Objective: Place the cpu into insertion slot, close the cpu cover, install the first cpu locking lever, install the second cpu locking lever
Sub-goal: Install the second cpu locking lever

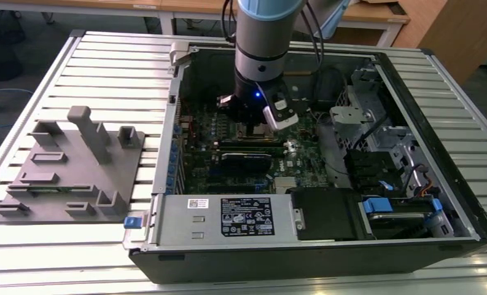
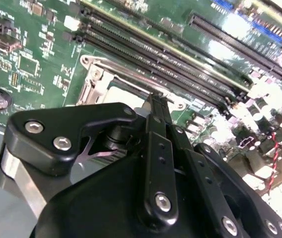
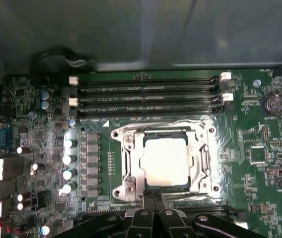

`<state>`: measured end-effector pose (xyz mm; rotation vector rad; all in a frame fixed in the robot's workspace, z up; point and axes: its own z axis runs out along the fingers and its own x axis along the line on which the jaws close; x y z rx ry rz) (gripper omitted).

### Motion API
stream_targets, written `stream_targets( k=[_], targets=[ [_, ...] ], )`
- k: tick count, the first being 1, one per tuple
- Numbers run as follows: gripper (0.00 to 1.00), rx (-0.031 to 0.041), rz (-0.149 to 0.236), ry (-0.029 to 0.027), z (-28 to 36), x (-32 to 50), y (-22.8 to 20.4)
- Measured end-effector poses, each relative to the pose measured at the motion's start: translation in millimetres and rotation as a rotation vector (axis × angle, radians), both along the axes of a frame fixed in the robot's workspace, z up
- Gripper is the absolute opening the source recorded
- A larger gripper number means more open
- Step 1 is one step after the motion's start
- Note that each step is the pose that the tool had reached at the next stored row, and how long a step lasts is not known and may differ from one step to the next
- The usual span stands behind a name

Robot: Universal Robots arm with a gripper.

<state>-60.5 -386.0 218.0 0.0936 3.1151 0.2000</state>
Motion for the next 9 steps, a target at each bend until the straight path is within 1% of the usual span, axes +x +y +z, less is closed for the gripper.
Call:
stream_targets(
  k=[7, 9],
  targets=[
    [0.11, 0.0, 0.0, 0.0, -0.4, 0.0, 14.0],
    [0.11, -0.0001, 0.0, 0.0, -0.4, 0.0, 17.2]
  ],
)
